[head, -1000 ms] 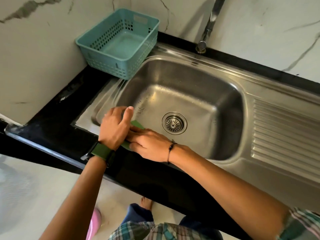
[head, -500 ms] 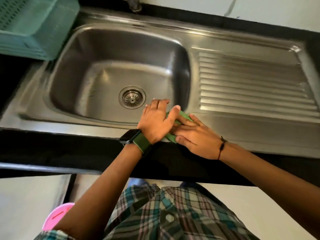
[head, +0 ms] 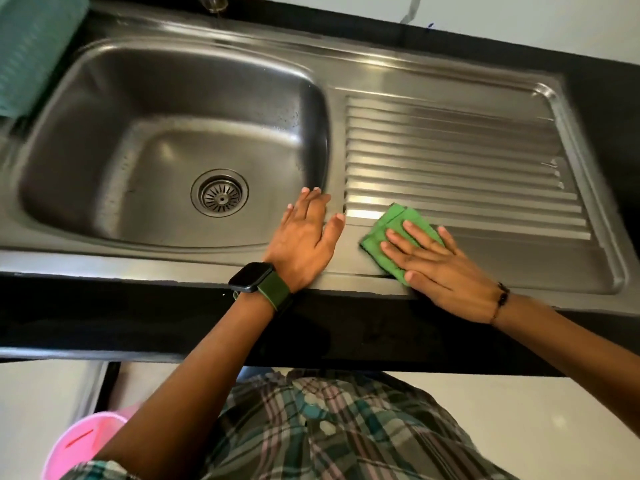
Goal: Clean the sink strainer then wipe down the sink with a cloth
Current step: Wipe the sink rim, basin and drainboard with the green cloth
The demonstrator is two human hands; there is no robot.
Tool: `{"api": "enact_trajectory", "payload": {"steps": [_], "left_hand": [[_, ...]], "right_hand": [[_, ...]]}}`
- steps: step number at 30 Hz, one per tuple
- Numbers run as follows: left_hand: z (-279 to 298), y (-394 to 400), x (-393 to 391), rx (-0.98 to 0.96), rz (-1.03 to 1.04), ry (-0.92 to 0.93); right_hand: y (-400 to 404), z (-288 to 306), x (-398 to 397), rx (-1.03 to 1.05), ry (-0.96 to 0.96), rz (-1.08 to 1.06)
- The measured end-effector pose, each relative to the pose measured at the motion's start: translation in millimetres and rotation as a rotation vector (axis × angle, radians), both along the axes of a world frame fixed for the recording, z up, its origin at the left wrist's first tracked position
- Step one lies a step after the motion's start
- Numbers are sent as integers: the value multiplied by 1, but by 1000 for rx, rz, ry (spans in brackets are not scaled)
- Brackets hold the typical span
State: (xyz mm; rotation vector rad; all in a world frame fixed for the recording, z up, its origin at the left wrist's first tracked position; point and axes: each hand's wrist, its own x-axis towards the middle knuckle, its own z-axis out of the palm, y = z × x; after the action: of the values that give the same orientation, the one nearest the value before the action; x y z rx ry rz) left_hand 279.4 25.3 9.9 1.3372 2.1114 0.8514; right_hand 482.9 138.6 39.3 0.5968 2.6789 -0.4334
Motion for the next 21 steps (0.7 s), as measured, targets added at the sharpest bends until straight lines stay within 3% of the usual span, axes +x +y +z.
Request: {"api": "enact_trajectory", "payload": {"steps": [3,11,15,21], "left_hand": [[-1,7,3,-21,-12,65],[14,36,10,27,80,4],[15,44,28,33,29,31],[2,51,52,-29,-60,137]], "right_hand": [[-6,-14,-44,106,77,47],[14,-26,-122,117,134,-164],[6,-23,-73,142,190,-178],[50,-16,34,241,89,-394]]}}
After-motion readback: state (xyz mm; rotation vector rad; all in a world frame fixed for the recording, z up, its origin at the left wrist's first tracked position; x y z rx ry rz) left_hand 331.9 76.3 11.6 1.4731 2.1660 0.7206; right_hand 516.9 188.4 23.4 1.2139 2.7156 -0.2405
